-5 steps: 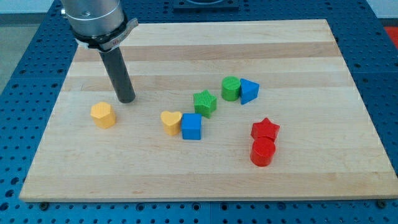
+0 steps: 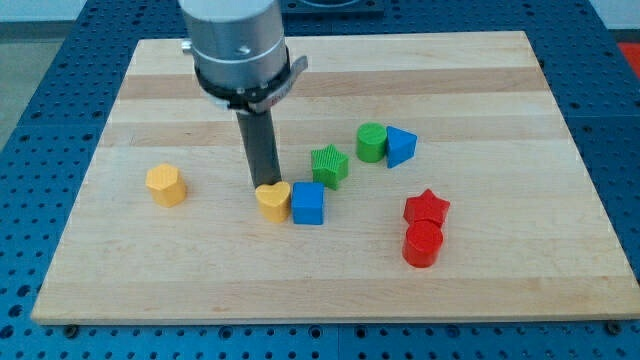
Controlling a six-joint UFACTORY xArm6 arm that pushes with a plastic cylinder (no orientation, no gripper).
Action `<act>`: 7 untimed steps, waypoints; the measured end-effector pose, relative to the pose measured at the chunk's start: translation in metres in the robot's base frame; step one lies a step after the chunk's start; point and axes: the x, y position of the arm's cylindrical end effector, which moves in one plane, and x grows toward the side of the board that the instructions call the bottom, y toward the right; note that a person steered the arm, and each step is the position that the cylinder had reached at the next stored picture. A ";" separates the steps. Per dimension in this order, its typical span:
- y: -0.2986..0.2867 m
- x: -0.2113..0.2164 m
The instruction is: Move the yellow heart diagonally bottom right to the yellow hexagon
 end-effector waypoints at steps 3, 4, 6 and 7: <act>0.000 0.133; -0.002 0.126; -0.020 0.083; -0.024 0.081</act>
